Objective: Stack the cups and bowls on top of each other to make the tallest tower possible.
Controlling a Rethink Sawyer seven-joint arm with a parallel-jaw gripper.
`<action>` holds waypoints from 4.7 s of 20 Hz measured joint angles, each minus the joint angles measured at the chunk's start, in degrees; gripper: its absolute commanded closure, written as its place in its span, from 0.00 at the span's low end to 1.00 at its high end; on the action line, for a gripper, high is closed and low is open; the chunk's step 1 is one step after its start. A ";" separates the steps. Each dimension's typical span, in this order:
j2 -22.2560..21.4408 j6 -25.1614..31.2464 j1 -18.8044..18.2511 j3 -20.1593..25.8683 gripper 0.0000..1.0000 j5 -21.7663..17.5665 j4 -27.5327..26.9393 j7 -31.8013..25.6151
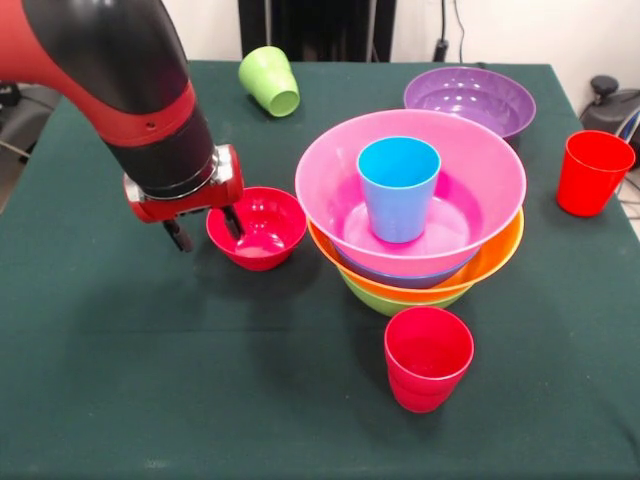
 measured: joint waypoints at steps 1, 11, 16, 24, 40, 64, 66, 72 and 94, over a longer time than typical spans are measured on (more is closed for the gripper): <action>0.18 -0.19 0.00 -0.02 0.00 -0.08 -0.09 0.00; 1.91 -1.39 -0.01 -0.55 0.00 -0.70 -0.52 0.00; 2.67 -1.40 0.01 -0.59 0.00 -0.70 -0.53 0.00; 3.17 -1.40 0.09 -0.58 0.00 -0.69 -0.53 0.00; 3.02 -1.32 0.21 -0.79 1.00 -0.59 -0.52 0.00; -4.42 -1.39 -4.69 0.62 1.00 1.73 5.44 0.00; -5.46 -1.39 -5.59 1.08 1.00 2.16 6.22 0.00; -10.86 -1.38 -7.42 2.46 1.00 2.28 8.60 0.00; -17.94 -1.27 -7.50 11.74 1.00 13.06 11.74 0.00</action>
